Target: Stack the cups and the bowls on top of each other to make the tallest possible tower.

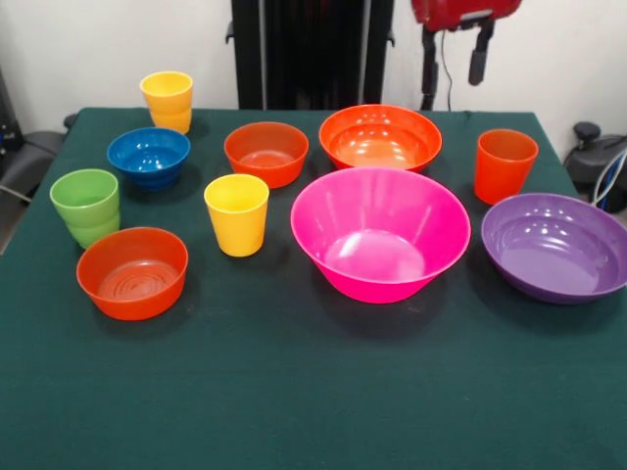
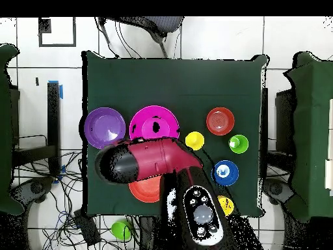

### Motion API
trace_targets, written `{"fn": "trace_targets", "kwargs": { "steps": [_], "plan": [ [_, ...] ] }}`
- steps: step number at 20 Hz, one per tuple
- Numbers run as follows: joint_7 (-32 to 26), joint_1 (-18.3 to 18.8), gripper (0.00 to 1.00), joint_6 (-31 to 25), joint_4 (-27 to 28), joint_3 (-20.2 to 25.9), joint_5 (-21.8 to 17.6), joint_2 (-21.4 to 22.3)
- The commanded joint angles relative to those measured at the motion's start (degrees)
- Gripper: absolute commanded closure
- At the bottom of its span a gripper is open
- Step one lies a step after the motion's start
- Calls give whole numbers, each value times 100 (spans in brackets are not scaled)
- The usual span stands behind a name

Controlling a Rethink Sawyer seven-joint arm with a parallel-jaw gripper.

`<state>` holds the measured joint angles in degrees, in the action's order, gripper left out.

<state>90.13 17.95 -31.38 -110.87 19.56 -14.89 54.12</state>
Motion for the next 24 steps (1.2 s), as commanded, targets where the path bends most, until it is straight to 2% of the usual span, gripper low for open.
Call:
{"fn": "trace_targets", "kwargs": {
  "steps": [1,14,24],
  "plan": [
    [-1029,421,0,66,413,577,-837,-591],
    [-1107,1214,0,207,322,1099,-1681,-1095],
    [-864,1352,0,130,328,1317,-2044,-1207]
  ]
}}
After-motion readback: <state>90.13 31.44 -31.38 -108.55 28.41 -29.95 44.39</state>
